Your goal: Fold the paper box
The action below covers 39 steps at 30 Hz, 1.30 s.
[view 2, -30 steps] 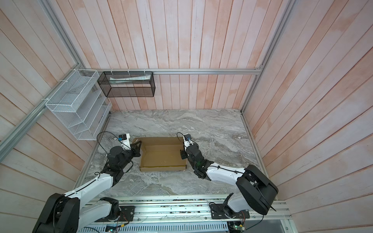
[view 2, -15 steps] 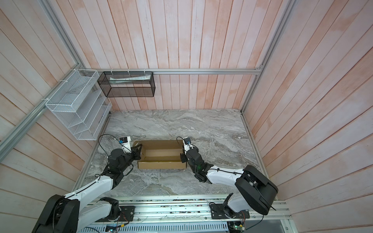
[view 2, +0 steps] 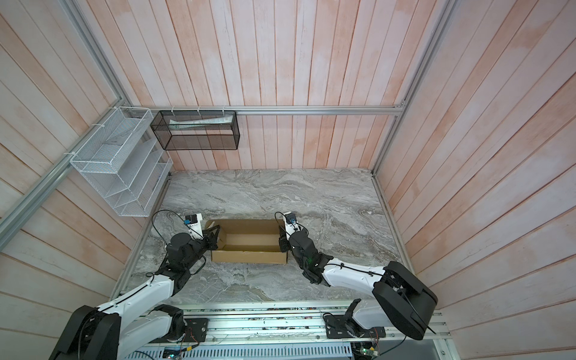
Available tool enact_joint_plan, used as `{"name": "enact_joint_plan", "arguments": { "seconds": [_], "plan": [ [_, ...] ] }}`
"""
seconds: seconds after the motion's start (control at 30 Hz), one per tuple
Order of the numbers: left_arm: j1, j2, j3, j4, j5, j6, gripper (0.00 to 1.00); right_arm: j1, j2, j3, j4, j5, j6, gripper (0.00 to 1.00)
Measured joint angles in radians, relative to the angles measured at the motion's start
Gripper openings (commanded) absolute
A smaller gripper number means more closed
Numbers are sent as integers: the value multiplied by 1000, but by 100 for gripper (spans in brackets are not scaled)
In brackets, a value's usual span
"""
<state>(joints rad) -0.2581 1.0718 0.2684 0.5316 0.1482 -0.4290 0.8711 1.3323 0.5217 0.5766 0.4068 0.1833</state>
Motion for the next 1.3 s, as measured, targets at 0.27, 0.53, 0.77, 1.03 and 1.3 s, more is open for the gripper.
{"name": "enact_joint_plan", "arguments": {
  "seconds": [0.27,0.53,0.77,1.03,1.3],
  "plan": [
    [-1,-23,-19,7,-5,1,5,0,-77,-29,-18,0,5,52],
    [-11,-30,-24,7,-23,0,4,0,-199,-61,-67,-1,7,57],
    [-19,-33,-28,8,-31,-1,4,4,-323,-85,-134,-3,8,57],
    [-37,-33,-32,19,-51,-2,3,23,-425,-85,-266,5,-5,57],
    [-50,-33,-37,29,-62,-1,3,58,-457,1,-425,23,-53,57]
  ]
}}
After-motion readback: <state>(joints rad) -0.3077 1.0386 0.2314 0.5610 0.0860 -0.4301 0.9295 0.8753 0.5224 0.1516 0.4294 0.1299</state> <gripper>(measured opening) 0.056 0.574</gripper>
